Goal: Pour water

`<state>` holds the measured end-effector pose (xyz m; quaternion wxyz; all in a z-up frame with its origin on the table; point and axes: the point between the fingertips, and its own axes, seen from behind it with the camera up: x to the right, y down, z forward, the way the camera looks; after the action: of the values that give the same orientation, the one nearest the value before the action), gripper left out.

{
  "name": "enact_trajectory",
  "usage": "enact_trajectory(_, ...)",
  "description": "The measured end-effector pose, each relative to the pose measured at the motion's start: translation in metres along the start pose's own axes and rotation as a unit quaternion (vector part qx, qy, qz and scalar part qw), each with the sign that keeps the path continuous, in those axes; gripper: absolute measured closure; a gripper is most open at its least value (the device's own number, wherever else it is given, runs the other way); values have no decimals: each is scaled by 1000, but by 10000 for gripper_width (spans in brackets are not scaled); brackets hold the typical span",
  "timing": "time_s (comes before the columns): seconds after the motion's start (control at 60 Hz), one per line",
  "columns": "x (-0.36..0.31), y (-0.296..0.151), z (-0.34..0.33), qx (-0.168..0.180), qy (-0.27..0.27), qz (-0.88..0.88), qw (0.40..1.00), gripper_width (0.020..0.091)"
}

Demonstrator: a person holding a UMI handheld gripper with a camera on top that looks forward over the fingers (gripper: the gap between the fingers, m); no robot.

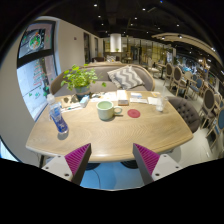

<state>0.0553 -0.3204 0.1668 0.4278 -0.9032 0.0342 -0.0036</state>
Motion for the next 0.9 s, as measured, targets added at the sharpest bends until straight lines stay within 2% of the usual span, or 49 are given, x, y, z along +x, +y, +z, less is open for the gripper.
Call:
enact_trajectory(0.167,-118,24,31,-8,-48,16,999,250)
enact_trajectory(0.367,-228,-2,92,31,-84,7,996,252)
enact_trajectory(0.5,-270,-31,146,62,-86,5,994,249)
enact_trajectory(0.65,-289,-58,202,98,-65,-3,993,263)
enact_trajectory(0.7,-294,-63,214,106,-61,-4,992,292)
enact_trajectory(0.75,-298,-62,227,107,-60,-10,992,360)
enact_trajectory(0.8,-298,-64,237,108,-56,-12,993,450)
enact_trajectory(0.85,-298,-68,238,116,-49,-14,992,586)
enact_trajectory(0.9,-296,-69,241,118,-46,-15,992,600)
